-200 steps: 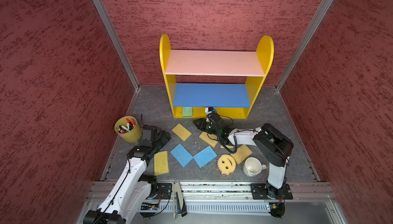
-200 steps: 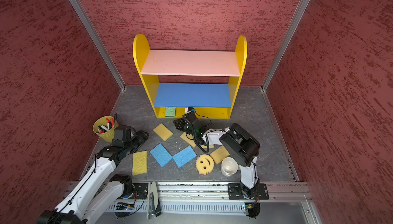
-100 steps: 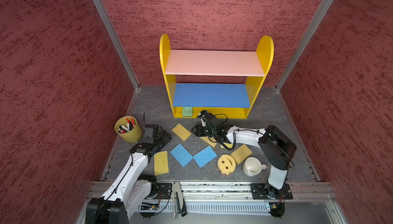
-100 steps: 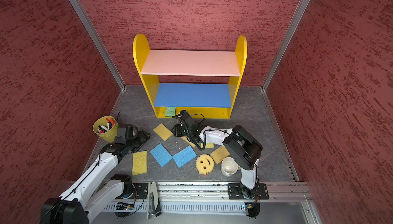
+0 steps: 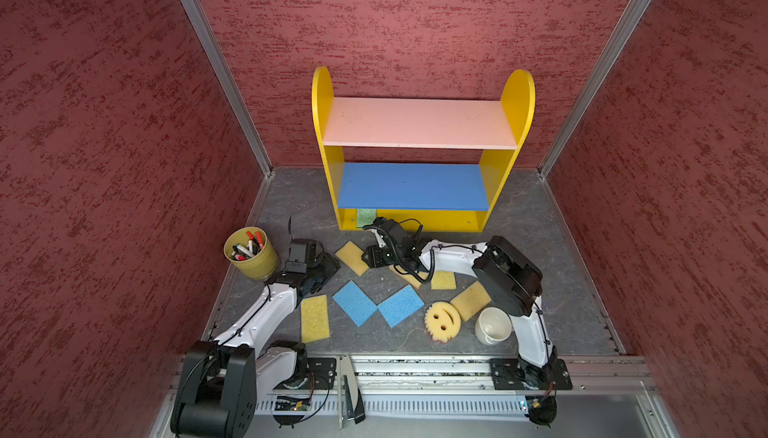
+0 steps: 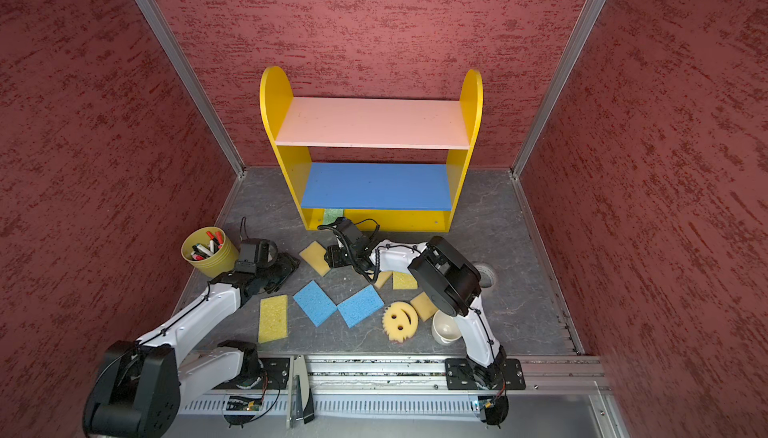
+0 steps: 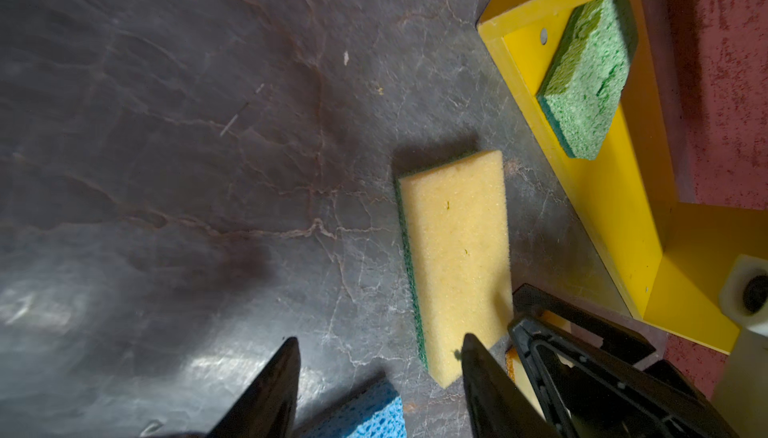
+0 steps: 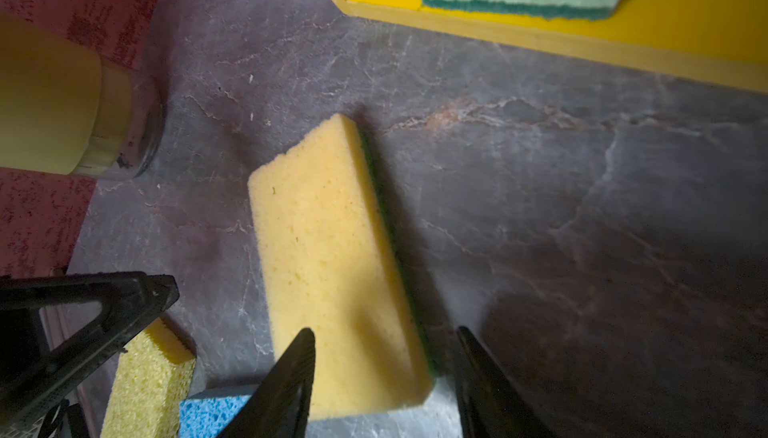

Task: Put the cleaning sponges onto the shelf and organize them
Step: 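Move the right gripper to the yellow sponge with green scrub side and grasp it, then lift the yellow sponge toward the left gripper while the left gripper closes on it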

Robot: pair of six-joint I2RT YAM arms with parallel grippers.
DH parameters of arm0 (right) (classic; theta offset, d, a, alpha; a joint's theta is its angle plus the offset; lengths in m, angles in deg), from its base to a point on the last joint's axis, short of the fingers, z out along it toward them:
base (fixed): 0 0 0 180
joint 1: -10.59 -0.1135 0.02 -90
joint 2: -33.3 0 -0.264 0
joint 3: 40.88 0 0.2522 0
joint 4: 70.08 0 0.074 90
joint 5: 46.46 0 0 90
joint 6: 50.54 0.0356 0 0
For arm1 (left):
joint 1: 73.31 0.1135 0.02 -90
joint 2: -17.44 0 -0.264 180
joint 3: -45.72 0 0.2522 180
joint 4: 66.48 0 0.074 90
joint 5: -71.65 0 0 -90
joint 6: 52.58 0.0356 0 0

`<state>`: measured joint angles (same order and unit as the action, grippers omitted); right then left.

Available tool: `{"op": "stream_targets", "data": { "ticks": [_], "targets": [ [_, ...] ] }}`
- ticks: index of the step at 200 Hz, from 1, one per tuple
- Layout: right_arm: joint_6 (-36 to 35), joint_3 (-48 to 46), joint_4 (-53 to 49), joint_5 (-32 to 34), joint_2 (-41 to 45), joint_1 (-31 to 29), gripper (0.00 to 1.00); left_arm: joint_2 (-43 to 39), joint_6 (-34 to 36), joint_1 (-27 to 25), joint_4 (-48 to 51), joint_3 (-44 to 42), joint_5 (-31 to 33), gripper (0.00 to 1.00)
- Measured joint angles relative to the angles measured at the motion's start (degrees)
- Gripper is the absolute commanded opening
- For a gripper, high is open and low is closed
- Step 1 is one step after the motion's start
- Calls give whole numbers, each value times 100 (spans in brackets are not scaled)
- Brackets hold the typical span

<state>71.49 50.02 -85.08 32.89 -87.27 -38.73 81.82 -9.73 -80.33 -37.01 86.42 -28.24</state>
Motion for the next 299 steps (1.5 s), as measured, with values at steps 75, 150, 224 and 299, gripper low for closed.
{"op": "stream_targets", "data": {
  "ticks": [75,150,224,299],
  "targets": [
    [140,42,275,-435,-219,-48,14,981,-190,-474,-798,31,-28,55],
    [461,-142,791,-710,-199,-50,3,739,-269,-682,-667,50,140,45],
    [1307,-671,1799,-1388,299,-44,5,-997,-385,-691,-4,76,501,18],
    [1958,-999,2553,-1565,629,-48,0,-1340,-483,-713,352,219,564,49]
  ]
}}
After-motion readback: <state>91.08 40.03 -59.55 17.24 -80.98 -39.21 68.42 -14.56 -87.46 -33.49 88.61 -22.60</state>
